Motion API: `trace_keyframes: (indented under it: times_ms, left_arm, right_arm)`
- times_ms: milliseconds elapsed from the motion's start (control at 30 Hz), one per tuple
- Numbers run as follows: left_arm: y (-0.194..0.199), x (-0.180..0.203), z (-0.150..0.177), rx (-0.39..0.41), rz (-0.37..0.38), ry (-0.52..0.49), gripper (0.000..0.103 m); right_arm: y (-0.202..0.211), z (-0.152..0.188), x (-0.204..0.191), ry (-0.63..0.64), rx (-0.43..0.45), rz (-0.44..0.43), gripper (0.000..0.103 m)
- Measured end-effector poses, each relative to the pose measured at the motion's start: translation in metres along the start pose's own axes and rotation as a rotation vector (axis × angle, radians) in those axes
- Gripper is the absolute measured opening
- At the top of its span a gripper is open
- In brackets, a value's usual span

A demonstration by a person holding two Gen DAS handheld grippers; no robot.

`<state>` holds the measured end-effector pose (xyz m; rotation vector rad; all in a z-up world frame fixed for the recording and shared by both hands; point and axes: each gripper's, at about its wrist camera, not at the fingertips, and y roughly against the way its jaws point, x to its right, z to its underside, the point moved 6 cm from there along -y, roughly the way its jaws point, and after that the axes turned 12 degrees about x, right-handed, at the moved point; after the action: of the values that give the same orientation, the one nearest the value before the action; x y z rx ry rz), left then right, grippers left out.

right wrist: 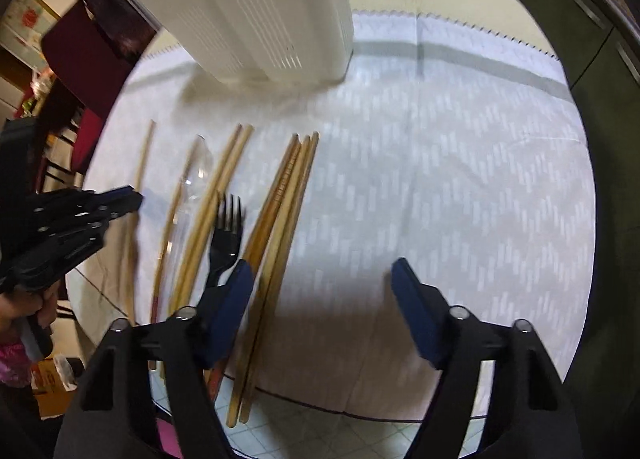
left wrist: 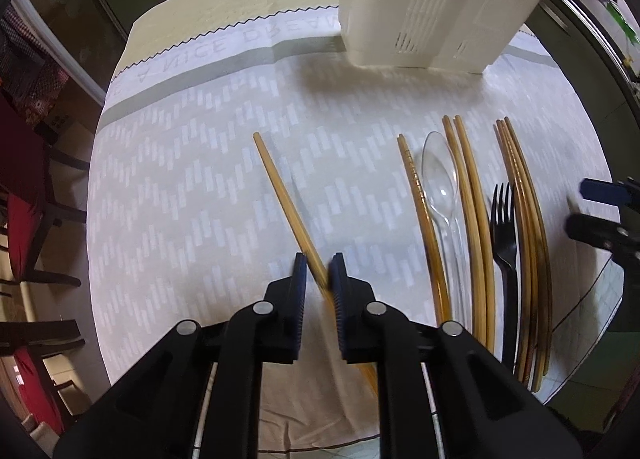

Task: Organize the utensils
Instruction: 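Close the right gripper on another wooden chopstick while the left gripper holds its chopstick, then lift both held chopsticks upright and carry them over the white caddy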

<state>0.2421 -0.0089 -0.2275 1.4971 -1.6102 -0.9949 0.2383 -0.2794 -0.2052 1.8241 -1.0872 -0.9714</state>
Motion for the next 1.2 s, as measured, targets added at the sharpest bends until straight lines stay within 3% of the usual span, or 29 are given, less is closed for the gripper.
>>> trace_keyframes:
  times_ms: [133, 167, 533, 700, 967, 1033, 1200]
  left_arm:
    - [-0.003, -0.004, -0.005, 0.01, 0.009, -0.01, 0.013]
    - [0.001, 0.001, -0.001, 0.012, 0.01, -0.011, 0.013]
    - [0.001, 0.003, -0.003, 0.033, 0.011, -0.029, 0.013]
    - [0.001, 0.011, -0.004, 0.043, 0.011, -0.059, 0.012]
    - [-0.002, 0.023, -0.011, 0.05, 0.005, -0.123, 0.011]
    - [-0.003, 0.025, -0.014, 0.052, 0.007, -0.129, 0.011]
    - [-0.004, 0.025, -0.019, 0.05, 0.043, -0.113, 0.008]
  right_arm:
    - [-0.009, -0.003, -0.003, 0.01, -0.021, 0.046, 0.041]
    - [-0.012, -0.004, -0.004, 0.011, -0.03, 0.056, 0.039]
    - [-0.033, -0.021, -0.024, 0.017, -0.064, 0.092, 0.032]
    - [-0.049, -0.029, -0.046, 0.055, -0.081, 0.14, 0.019]
    - [-0.065, -0.046, -0.061, 0.065, -0.102, 0.176, 0.016]
    - [-0.068, -0.049, -0.065, 0.063, -0.099, 0.16, 0.009]
    - [-0.067, -0.057, -0.054, -0.01, -0.076, 0.095, 0.006]
